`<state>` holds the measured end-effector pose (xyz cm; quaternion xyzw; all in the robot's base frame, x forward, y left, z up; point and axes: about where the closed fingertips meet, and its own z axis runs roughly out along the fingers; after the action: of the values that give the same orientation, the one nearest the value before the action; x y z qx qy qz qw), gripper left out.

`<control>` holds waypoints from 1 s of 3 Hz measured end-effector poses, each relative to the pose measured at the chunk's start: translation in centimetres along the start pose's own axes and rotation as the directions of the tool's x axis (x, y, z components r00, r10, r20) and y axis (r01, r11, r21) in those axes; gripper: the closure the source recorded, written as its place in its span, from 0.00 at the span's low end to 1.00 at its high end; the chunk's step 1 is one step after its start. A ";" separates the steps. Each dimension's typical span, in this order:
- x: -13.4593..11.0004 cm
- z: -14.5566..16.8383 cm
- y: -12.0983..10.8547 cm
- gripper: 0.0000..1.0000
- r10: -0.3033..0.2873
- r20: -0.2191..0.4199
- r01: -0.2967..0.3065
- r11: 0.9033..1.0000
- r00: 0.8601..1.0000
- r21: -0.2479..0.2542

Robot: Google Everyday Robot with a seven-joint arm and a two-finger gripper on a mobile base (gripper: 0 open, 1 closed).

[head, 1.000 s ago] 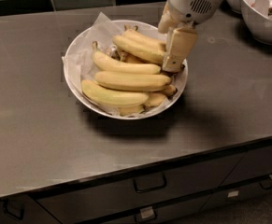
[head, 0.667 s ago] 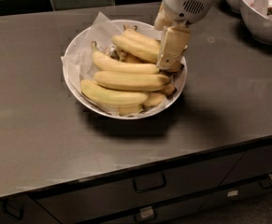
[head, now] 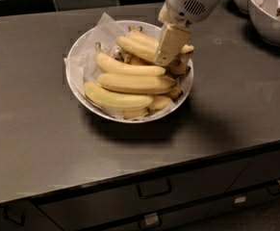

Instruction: Pick banana from white bowl

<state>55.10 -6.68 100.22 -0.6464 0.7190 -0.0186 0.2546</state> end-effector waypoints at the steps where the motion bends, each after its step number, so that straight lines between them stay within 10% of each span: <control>1: -0.8 -0.4 0.1 0.47 0.015 0.011 -0.015 0.999 1.000 0.035; 3: -2.2 0.5 2.1 0.59 0.004 0.007 -0.004 1.000 1.000 0.018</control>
Offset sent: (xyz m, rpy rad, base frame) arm -0.0116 0.0256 -0.0006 0.0197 -0.0322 -0.0202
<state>53.42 -4.14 99.81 -0.6429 0.7191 -0.0222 0.2629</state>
